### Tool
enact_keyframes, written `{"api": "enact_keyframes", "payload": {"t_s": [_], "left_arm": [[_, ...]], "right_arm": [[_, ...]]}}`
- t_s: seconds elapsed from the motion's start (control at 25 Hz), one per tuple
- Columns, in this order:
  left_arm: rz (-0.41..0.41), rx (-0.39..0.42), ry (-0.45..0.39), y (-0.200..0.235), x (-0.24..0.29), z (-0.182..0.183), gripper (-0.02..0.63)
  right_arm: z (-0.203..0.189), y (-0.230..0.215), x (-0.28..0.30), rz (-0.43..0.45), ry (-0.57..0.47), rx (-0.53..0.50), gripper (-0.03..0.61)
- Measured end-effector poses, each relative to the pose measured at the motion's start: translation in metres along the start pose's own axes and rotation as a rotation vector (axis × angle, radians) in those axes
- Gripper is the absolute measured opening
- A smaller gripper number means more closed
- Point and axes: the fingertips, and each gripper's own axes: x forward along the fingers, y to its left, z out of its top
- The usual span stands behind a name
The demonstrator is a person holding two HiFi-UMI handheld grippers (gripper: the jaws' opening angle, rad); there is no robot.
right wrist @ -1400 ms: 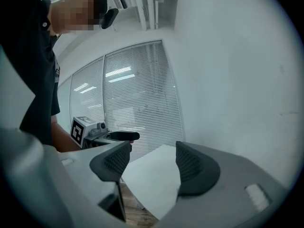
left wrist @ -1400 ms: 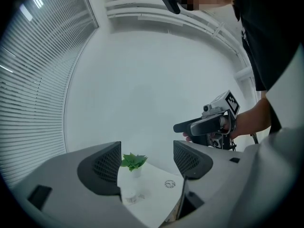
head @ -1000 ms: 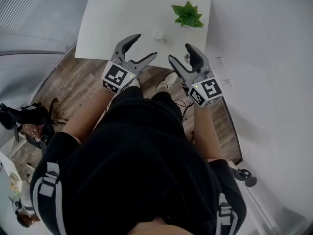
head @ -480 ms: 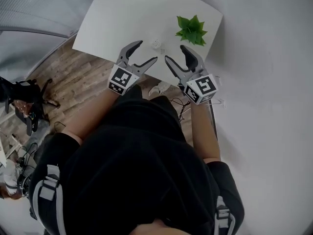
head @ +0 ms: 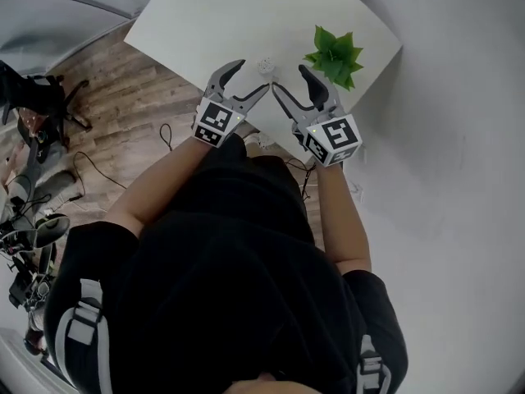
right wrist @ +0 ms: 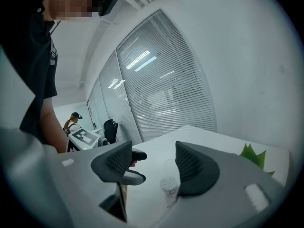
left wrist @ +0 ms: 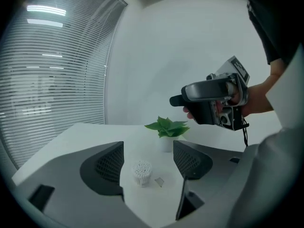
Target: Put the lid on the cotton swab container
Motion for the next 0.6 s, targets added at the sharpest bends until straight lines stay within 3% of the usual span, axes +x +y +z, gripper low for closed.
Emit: {"api": "enact_keyframes", "payload": {"t_s": [0.24, 0.4, 0.6], "left_arm": [[0.093, -0.035, 0.047, -0.009, 0.014, -0.028, 0.328], [0.15, -0.038, 0.073, -0.003, 0.027, -0.046, 0.328], [0.162, -0.032, 0.127, 0.004, 0.048, -0.079, 0.327]], "right_arm": [[-0.017, -0.005, 0.01, 0.077, 0.044, -0.009, 0.284], [-0.024, -0.012, 0.015, 0.075, 0.053, -0.017, 0.279], [-0.029, -0.02, 0.02, 0.063, 0.041, 0.006, 0.273]]}}
